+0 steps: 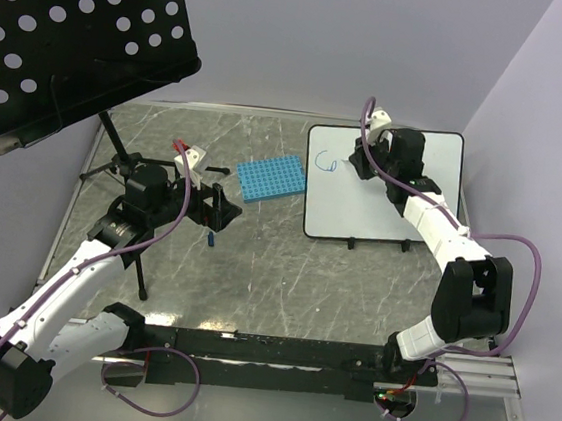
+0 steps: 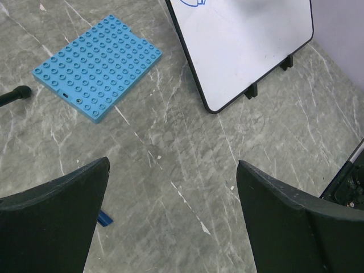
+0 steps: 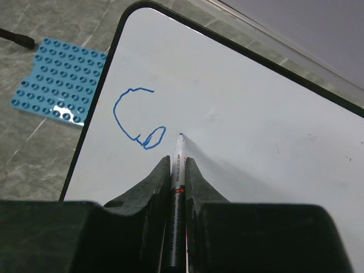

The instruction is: Write a sentence on the whiteboard

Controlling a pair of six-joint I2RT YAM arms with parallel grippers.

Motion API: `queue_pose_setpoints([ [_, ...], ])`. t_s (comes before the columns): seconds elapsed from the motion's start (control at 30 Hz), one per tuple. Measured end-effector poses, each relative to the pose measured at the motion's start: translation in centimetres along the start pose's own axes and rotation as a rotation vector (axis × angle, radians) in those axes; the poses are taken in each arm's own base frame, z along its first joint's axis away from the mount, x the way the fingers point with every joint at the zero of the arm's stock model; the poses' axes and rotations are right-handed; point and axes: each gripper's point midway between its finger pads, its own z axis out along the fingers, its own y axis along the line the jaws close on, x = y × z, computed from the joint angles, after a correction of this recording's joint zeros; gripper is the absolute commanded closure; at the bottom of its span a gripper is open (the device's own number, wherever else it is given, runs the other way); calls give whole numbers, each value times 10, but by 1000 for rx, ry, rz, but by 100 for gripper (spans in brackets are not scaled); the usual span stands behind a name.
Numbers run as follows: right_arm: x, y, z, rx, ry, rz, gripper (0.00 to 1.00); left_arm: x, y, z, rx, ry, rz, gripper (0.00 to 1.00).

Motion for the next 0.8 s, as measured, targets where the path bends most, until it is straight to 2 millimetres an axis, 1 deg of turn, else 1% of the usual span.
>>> queue_pose_setpoints([
  [0.27,1,1,0,-4,2,6,100,0,0,0,0,0,0,3],
  [0.8,14,11,-3,-67,51,-2,100,0,0,0,0,0,0,3],
])
